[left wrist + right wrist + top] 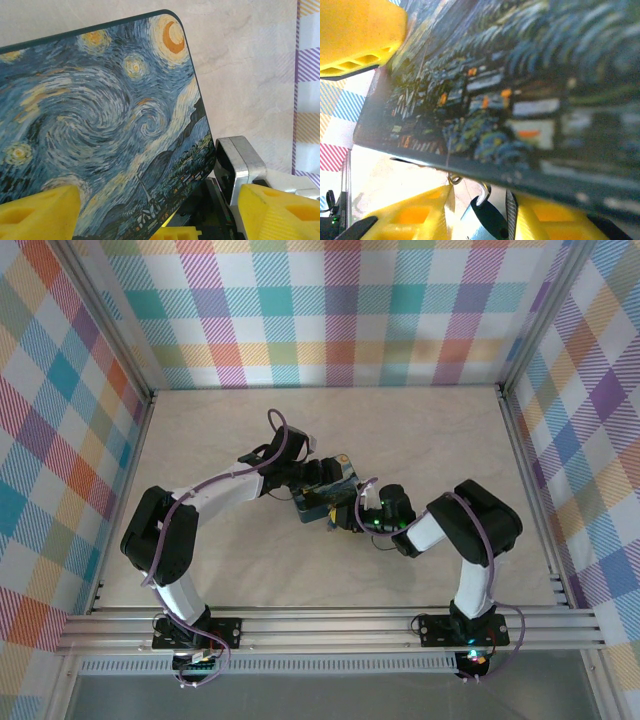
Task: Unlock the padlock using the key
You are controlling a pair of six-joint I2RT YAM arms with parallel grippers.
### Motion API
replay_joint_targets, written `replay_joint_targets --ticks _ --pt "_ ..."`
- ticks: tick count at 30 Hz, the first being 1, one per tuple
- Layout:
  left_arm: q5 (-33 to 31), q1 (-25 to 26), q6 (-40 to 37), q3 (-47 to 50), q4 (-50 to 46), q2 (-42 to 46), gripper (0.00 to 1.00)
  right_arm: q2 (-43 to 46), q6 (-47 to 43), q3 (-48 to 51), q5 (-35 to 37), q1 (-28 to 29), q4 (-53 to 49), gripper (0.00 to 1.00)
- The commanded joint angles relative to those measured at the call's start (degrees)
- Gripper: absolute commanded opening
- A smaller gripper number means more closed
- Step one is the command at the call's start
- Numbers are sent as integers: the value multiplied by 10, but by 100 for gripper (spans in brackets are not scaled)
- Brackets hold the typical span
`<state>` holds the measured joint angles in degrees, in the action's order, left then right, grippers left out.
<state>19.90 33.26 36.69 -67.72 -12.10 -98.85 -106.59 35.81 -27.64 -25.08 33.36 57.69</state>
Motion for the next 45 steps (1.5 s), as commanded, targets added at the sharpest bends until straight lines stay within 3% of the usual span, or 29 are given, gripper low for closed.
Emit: replay_joint_targets --ticks 1,8,22,45 --pt "-3 5 7 8 -3 -4 82 -20 15 -10 -17 3 22 33" --pt "-5 5 9 9 -2 -5 82 -39 37 -12 -25 3 55 27" --pt "-18 6 10 19 -4 1 82 -45 60 2 -7 2 97 5" --pt "-48 19 27 56 -1 30 83 -5 115 28 33 -6 101 0"
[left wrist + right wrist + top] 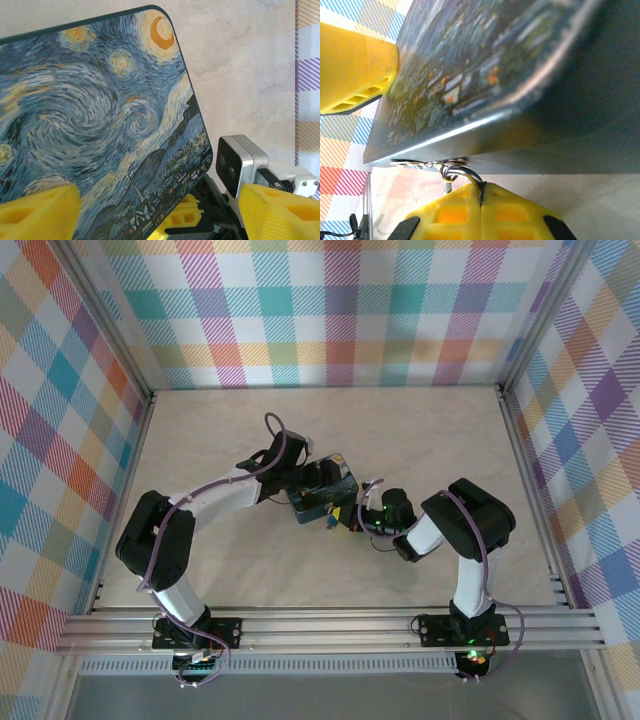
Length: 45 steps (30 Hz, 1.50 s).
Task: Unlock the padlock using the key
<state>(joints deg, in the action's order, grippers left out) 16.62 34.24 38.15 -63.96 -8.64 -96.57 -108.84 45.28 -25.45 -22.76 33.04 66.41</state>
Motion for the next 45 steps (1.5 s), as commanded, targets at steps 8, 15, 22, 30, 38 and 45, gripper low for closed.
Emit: replay_joint_targets --ticks 8,15,22,30,38,45 --pt "-27 19 27 18 -32 9 84 27 68 14 34 -3 26 0" --pt "-28 26 36 16 -30 10 85 27 114 17 53 -3 42 0" --pt "-24 27 37 16 -30 8 85 13 145 14 57 -5 71 0" --pt "-24 27 36 17 -29 10 86 15 159 18 62 -11 81 0" --pt "-27 16 37 19 -27 18 87 32 161 54 90 -22 83 0" --pt "-23 -5 33 19 -31 16 87 62 140 70 100 -29 56 0"
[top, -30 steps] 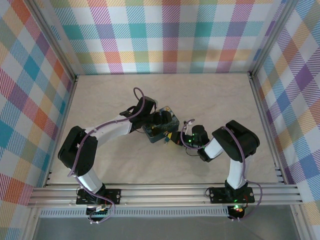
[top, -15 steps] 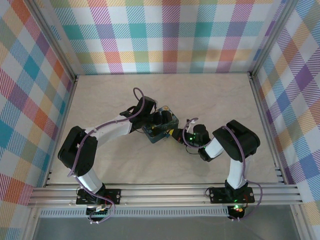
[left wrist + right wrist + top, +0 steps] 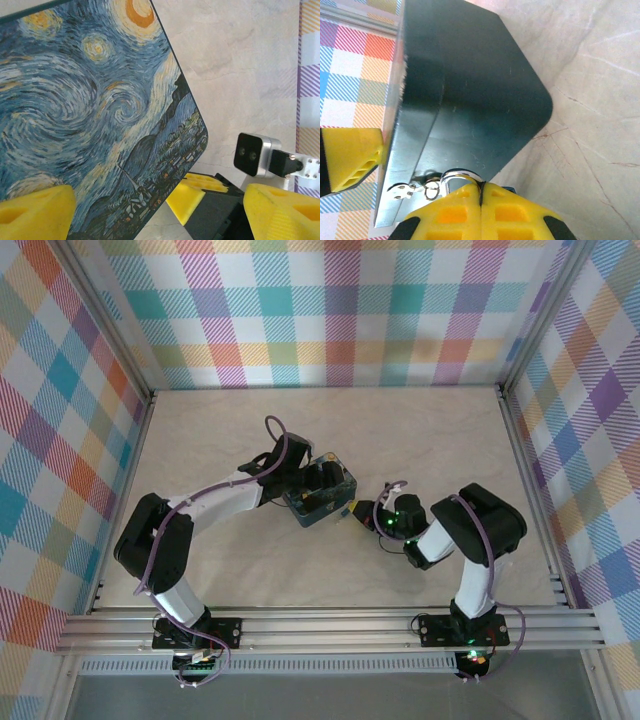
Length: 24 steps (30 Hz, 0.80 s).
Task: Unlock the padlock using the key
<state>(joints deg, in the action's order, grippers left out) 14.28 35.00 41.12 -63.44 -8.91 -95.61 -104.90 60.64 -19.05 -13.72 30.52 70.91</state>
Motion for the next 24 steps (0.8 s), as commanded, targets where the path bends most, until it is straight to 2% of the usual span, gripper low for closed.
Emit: replay_joint_targets --ticks 1,8,14,19,24 --pt "3 -16 3 14 -28 7 88 27 -17 7 10 -5 6 0" --pt "27 -38 4 10 -9 24 89 69 -44 9 10 -6 -40 0" --pt "44 -50 -3 5 6 63 93 113 -66 11 3 -12 -85 0" --pt "34 -58 -15 7 -1 104 97 191 -97 6 1 -13 -183 0" --pt "-2 -59 -28 35 2 163 97 297 -142 -19 -5 -13 -339 0"
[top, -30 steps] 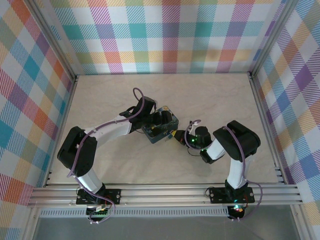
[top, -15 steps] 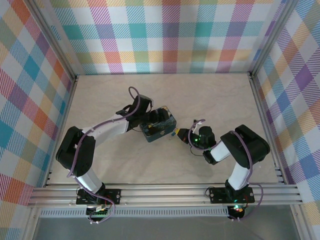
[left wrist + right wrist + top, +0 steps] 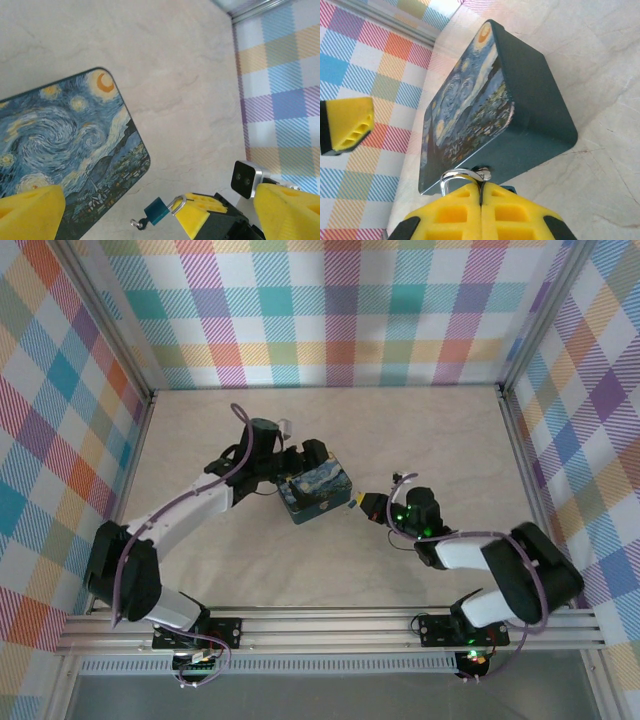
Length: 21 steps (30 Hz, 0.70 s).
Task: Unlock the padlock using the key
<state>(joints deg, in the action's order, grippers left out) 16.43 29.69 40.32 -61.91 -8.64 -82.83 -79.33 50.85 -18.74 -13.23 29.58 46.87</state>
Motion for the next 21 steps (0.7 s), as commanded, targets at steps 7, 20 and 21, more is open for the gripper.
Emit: replay_joint_targets --ticks 7,20,21 --pt "-142 -6 -41 75 -38 142 98 167 -111 -70 -14 -3 -321 0" --pt "-340 -6 -8 169 -133 307 100 254 -209 -180 -23 -3 -651 0" --pt "-346 -6 -6 175 -133 314 100 252 -213 -189 -22 -3 -677 0"
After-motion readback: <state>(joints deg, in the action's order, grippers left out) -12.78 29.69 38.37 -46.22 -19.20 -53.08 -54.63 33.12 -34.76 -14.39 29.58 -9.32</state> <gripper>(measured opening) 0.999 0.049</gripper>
